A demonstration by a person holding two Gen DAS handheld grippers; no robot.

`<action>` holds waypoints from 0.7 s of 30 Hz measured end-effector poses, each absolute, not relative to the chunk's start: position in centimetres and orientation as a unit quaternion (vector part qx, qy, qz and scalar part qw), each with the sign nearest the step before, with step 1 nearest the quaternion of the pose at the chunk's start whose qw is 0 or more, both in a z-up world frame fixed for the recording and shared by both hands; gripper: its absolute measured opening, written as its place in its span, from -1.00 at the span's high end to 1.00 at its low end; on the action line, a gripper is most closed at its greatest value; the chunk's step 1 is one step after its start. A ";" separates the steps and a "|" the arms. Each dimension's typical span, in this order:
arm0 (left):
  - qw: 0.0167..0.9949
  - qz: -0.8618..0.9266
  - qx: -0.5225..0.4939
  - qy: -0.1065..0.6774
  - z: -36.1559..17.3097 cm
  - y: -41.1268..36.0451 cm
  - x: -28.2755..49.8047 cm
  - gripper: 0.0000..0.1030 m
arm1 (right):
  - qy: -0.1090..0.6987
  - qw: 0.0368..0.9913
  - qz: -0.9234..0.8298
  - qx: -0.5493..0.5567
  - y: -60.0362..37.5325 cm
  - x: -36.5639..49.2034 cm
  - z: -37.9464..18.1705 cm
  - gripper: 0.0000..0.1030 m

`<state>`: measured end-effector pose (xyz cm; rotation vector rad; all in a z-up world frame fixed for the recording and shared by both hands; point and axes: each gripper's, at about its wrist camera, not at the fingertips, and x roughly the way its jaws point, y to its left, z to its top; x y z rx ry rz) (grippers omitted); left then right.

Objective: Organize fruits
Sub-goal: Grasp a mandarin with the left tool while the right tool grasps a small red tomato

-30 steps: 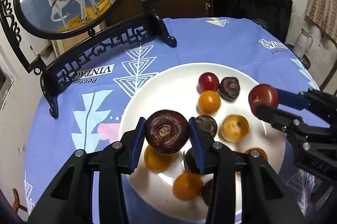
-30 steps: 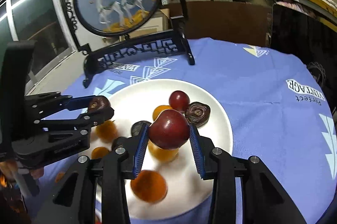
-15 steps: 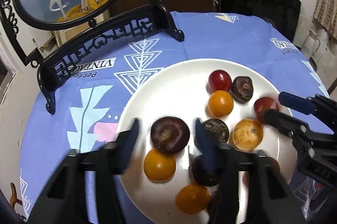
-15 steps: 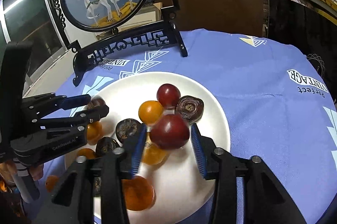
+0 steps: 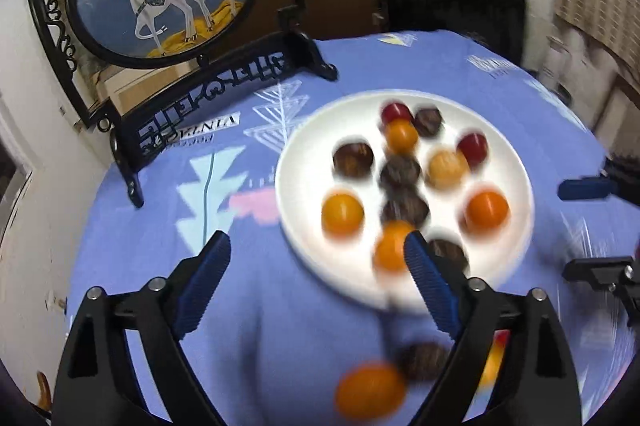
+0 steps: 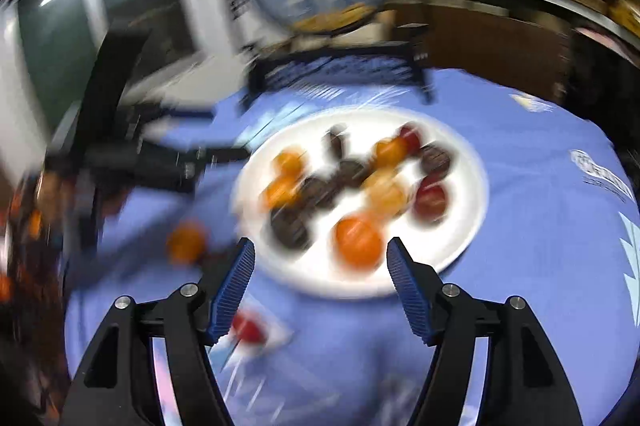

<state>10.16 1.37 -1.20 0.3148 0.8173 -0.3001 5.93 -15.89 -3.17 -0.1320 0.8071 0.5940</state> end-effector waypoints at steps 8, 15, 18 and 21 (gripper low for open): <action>0.856 -0.201 0.225 0.421 -5.6 4.4 2.9 -0.73 | 0.426 0.832 0.321 -0.154 -11.5 4.0 -7.3 -0.07; 0.849 -0.220 0.227 0.423 -7.7 2.1 3.5 -0.73 | 0.443 0.829 0.307 -0.151 -11.8 3.6 -7.1 0.50; 0.846 -0.232 0.225 0.423 -8.1 1.5 4.1 -0.57 | 0.445 0.833 0.296 -0.142 -13.0 2.8 -6.6 0.50; 0.836 -0.255 0.210 0.437 -8.1 1.6 4.0 0.11 | 0.445 0.838 0.288 -0.130 -14.1 2.4 -6.3 0.50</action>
